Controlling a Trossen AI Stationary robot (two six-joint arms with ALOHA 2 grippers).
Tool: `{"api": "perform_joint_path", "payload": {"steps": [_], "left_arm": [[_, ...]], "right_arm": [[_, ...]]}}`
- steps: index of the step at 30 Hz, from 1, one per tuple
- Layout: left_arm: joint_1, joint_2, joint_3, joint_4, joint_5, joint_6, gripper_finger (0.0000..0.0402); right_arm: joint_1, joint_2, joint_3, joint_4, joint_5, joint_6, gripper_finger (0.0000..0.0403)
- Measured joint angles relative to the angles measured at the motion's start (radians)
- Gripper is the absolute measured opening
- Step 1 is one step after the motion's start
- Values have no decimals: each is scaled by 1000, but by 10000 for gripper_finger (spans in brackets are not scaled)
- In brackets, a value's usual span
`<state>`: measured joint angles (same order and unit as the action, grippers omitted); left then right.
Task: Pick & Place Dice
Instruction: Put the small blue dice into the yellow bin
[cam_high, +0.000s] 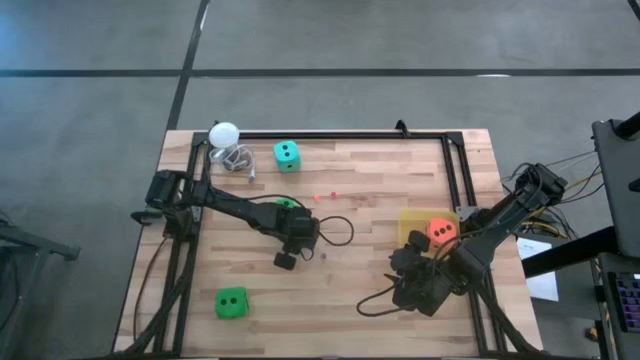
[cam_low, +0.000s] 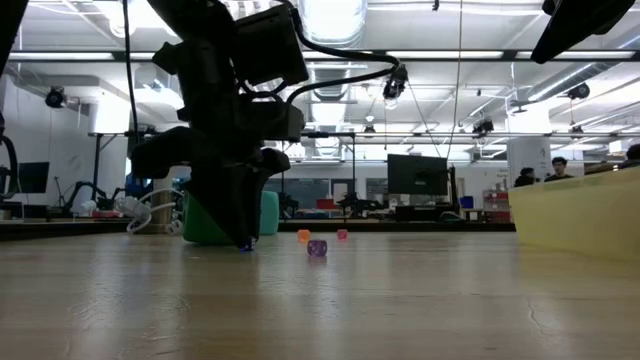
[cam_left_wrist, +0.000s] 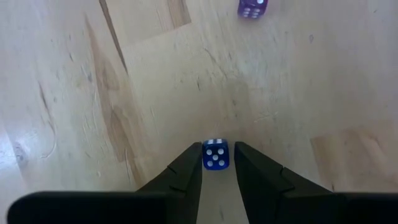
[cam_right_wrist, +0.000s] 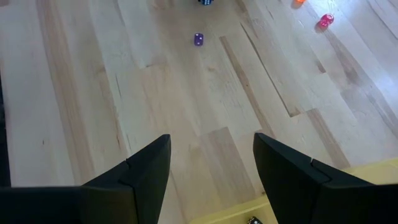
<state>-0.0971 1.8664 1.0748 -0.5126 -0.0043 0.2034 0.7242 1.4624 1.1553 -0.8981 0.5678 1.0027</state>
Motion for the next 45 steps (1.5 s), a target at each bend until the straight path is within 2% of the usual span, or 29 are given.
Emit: {"api": "perform_joint_path", "payload": {"steps": [20, 23, 28, 45], "left_arm": [[0, 51, 3, 65, 2, 16, 92], [3, 47, 3, 60, 42, -19, 79], [3, 28, 8, 46, 25, -71, 70], [3, 15, 24, -11, 4, -66, 113]], "right_arm": [[16, 25, 0, 12, 6, 10, 224], [15, 32, 0, 13, -5, 3, 224], [15, 33, 0, 15, -15, -11, 224], [16, 33, 0, 19, -19, -8, 224]]}}
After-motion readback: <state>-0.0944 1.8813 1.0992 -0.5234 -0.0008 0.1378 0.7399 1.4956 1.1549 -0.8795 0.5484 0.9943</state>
